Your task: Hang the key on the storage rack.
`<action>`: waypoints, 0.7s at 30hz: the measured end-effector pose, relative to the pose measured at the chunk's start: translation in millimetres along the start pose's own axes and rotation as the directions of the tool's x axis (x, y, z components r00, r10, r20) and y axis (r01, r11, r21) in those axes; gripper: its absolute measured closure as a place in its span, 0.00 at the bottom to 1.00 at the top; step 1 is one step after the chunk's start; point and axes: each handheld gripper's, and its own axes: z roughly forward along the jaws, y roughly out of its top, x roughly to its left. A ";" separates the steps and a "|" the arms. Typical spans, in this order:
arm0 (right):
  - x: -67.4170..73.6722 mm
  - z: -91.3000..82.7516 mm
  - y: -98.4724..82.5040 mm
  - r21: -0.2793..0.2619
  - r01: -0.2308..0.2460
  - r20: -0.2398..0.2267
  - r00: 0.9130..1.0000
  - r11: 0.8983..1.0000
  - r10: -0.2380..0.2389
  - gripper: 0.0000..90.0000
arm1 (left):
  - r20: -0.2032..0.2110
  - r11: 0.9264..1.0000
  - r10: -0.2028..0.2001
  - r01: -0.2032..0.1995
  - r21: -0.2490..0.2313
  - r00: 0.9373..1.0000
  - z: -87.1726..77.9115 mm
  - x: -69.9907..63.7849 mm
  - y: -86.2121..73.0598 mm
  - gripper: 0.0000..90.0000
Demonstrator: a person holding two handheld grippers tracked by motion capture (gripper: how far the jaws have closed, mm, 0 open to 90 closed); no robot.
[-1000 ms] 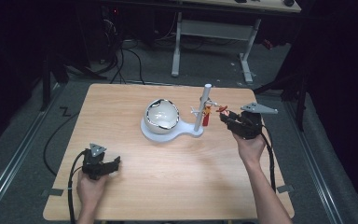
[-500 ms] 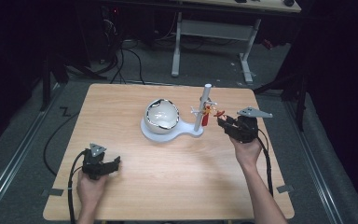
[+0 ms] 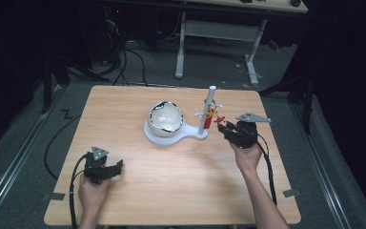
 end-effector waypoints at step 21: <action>8.6 20.1 -2.2 0.021 0.005 -0.006 1.000 1.000 -0.005 0.73 | 0.000 1.000 0.000 0.000 0.000 1.000 0.0 0.0 0.0 0.25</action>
